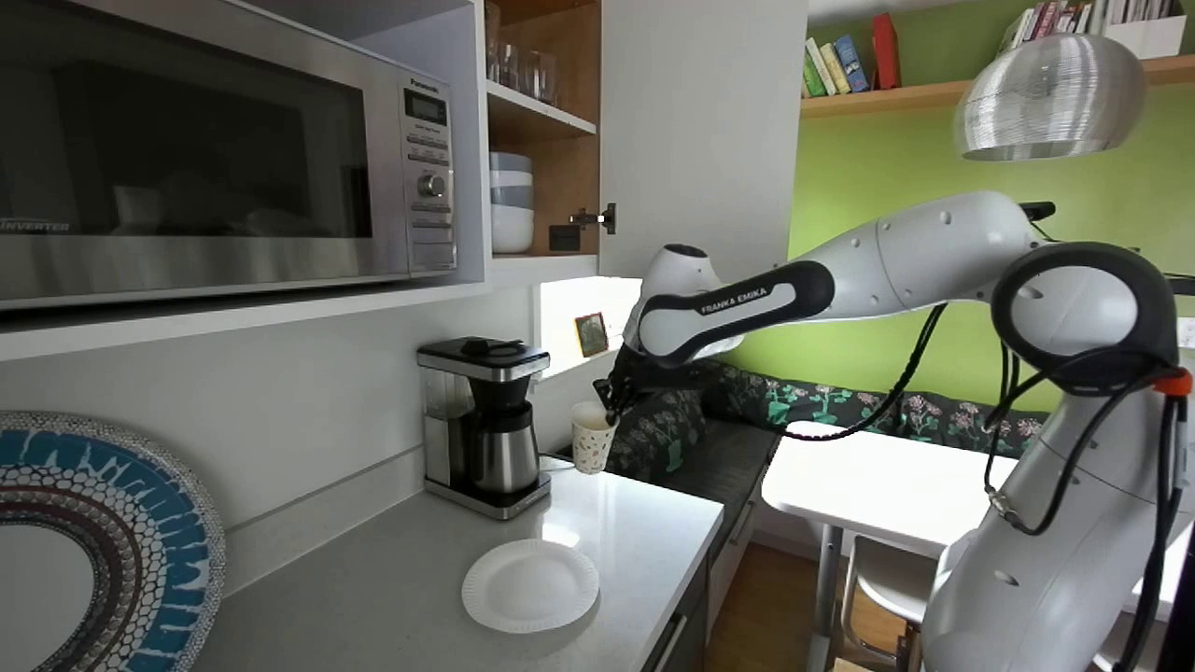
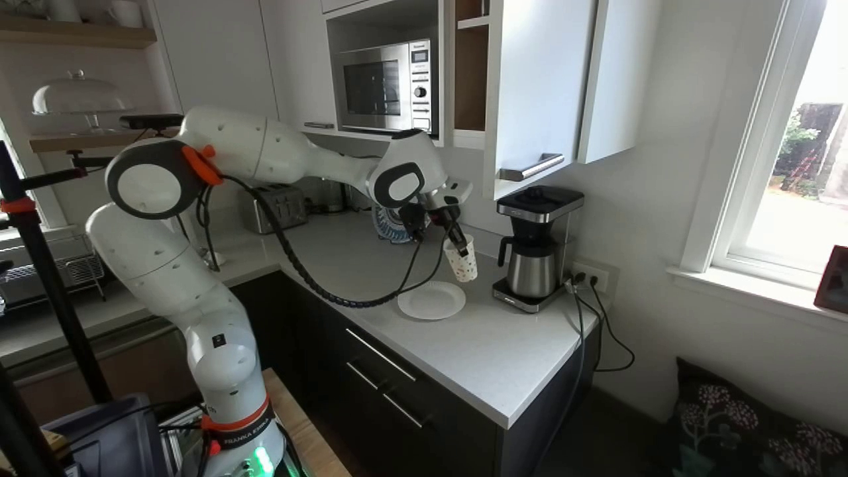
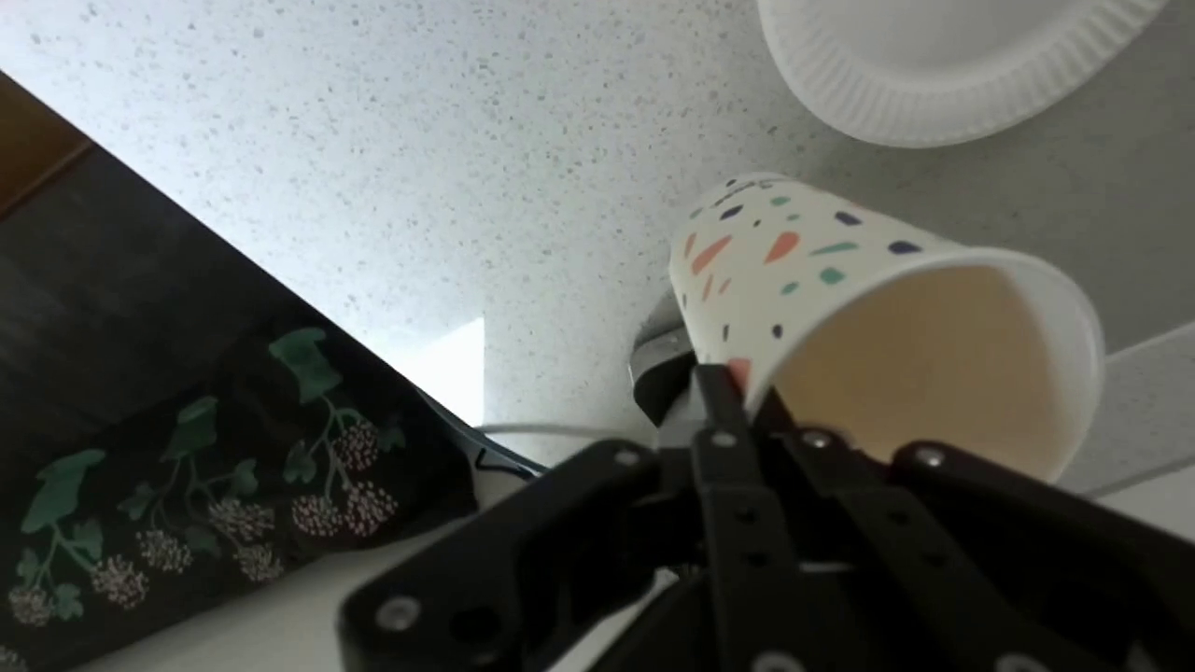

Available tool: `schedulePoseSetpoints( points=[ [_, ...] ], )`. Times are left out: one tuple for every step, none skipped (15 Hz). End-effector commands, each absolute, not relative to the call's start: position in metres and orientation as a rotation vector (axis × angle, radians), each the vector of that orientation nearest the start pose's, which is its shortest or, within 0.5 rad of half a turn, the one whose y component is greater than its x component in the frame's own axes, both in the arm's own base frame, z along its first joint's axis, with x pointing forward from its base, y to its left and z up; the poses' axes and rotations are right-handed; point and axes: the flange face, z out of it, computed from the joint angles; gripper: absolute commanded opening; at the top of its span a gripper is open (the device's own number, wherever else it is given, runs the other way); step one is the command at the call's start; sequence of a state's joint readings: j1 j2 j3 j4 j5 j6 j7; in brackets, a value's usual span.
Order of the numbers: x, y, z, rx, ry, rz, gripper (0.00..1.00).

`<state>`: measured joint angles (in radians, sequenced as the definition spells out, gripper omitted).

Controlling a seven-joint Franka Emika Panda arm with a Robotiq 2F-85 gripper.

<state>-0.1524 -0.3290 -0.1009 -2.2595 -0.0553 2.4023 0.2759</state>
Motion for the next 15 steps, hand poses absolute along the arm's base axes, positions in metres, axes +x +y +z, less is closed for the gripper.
schedulePoseSetpoints(
  points=[
    [0.468,-0.123,0.562,-2.952,0.747,-0.776,0.01],
    [0.464,-0.121,0.573,-2.943,0.740,-0.808,0.04],
    [0.462,-0.120,0.577,-2.940,0.739,-0.820,0.04],
    [0.462,-0.121,0.576,-2.941,0.741,-0.815,0.04],
    [0.464,-0.121,0.572,-2.945,0.742,-0.803,0.04],
    [0.466,-0.122,0.567,-2.950,0.743,-0.788,0.04],
    [0.468,-0.122,0.564,-2.953,0.743,-0.778,0.04],
    [0.469,-0.122,0.562,-2.954,0.743,-0.773,0.01],
    [0.467,-0.124,0.572,-2.957,0.760,-0.819,0.01],
    [0.466,-0.125,0.580,-2.949,0.758,-0.850,0.01],
    [0.464,-0.125,0.590,-2.938,0.756,-0.884,0.01],
    [0.462,-0.126,0.601,-2.931,0.752,-0.924,0.01],
    [0.460,-0.127,0.615,-2.924,0.759,-0.959,0.01],
    [0.459,-0.128,0.628,-2.913,0.757,-1.000,0.01],
    [0.457,-0.127,0.645,-2.898,0.752,-1.050,0.01]
  ],
)
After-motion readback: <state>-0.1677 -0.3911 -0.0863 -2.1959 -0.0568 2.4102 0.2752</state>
